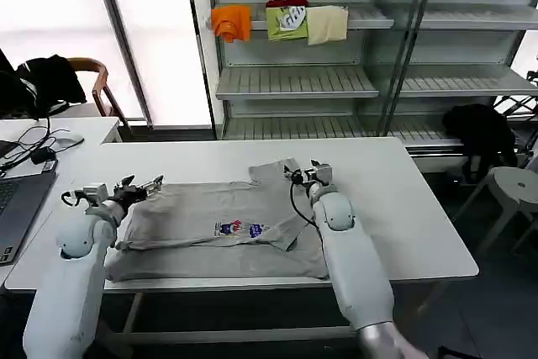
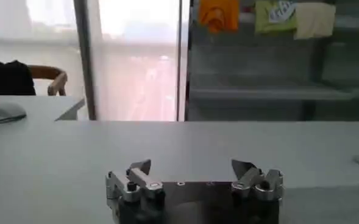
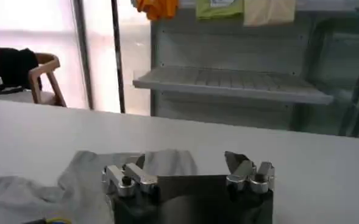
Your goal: Fold and organize the clothes.
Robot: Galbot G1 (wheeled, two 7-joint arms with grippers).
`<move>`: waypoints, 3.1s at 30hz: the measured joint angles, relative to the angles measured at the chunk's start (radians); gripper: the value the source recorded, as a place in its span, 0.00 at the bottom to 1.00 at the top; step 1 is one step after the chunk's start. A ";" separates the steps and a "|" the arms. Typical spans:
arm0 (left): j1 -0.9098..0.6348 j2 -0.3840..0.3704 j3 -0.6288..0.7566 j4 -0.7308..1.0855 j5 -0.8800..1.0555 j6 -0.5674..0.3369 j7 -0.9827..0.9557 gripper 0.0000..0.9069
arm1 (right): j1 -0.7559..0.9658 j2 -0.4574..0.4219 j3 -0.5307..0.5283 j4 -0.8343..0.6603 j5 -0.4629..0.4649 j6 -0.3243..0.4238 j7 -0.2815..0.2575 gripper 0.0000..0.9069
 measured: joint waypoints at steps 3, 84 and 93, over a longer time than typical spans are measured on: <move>-0.019 -0.002 0.006 0.037 0.012 0.000 0.005 1.00 | 0.012 0.000 -0.004 -0.036 -0.006 0.010 -0.006 1.00; 0.268 0.116 -0.100 -0.243 -0.291 -0.012 0.069 0.01 | -0.355 -0.100 -0.089 0.649 0.139 -0.138 0.012 0.00; 0.347 0.127 -0.117 -0.269 -0.323 -0.024 0.085 0.01 | -0.461 -0.134 -0.080 0.738 0.119 -0.140 0.005 0.00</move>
